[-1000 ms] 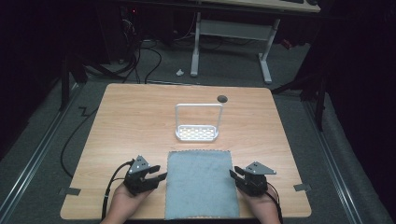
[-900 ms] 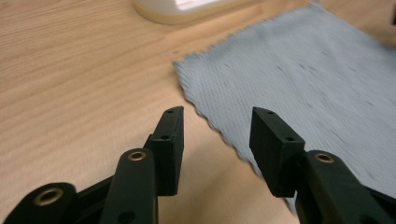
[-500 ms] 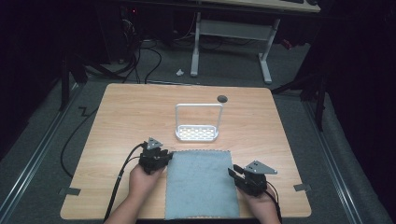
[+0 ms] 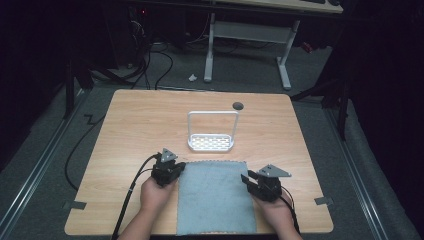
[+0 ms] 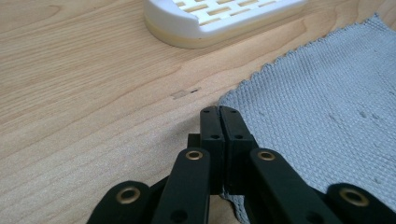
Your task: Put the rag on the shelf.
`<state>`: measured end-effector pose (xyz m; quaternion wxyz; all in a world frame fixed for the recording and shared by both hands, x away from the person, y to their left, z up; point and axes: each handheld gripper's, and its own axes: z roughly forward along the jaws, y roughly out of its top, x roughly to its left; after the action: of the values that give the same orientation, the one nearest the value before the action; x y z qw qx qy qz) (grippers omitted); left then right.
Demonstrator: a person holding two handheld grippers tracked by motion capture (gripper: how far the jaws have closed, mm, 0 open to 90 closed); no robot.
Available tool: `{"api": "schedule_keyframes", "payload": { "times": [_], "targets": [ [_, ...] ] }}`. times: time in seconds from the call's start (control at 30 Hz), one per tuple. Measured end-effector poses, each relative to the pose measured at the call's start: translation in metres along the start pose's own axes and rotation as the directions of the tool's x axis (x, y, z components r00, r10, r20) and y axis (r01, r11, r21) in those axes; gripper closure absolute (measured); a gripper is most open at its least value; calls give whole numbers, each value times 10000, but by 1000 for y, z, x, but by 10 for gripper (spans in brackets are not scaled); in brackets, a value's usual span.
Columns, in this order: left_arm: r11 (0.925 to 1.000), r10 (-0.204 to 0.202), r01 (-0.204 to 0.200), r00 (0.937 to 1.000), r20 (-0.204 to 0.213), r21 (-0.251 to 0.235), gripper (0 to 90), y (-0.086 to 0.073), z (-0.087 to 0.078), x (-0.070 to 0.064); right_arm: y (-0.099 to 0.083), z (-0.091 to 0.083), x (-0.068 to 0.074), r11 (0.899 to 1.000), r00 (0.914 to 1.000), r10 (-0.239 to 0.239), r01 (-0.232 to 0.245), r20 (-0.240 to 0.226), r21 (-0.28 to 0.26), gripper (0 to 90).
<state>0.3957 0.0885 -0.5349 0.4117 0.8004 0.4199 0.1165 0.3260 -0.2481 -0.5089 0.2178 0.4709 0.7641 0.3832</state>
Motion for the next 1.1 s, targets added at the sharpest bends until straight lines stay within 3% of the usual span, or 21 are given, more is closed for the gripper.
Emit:
{"api": "schedule_keyframes", "payload": {
  "times": [0.2,0.33,0.4,0.53,0.7,0.83,0.9,1.03,1.1],
  "targets": [
    [10000,17,-17,10000,16,2,888,0,0,0,17,36,-24,9944,9960,769,-798,446,692,669],
    [10000,78,-78,10000,1,36,888,0,-1,0,17,51,-28,9918,9951,784,-840,602,962,670],
    [10000,44,-44,10000,31,21,887,0,-1,0,17,52,-28,9916,9954,804,-852,528,973,697],
    [10000,25,-25,10000,44,17,887,0,-1,0,16,52,-21,9950,9975,164,-231,692,969,771],
    [10000,38,-39,10000,85,29,888,0,-1,0,15,51,-16,9953,9983,16,-72,582,967,879],
    [9999,49,-53,9991,414,96,888,-1,-1,2,15,51,-13,9943,9989,-307,269,350,1031,895],
    [10000,60,-61,9987,503,22,888,-1,-2,2,14,47,-12,9975,9991,-269,246,342,666,895],
    [9966,373,-321,9970,677,-765,888,-4,-11,0,12,35,-8,9999,9998,-112,111,140,61,895],
    [9958,382,-314,9962,782,-861,888,-3,-16,0,12,29,-5,9997,9997,-190,192,123,-142,894]
  ]
}}
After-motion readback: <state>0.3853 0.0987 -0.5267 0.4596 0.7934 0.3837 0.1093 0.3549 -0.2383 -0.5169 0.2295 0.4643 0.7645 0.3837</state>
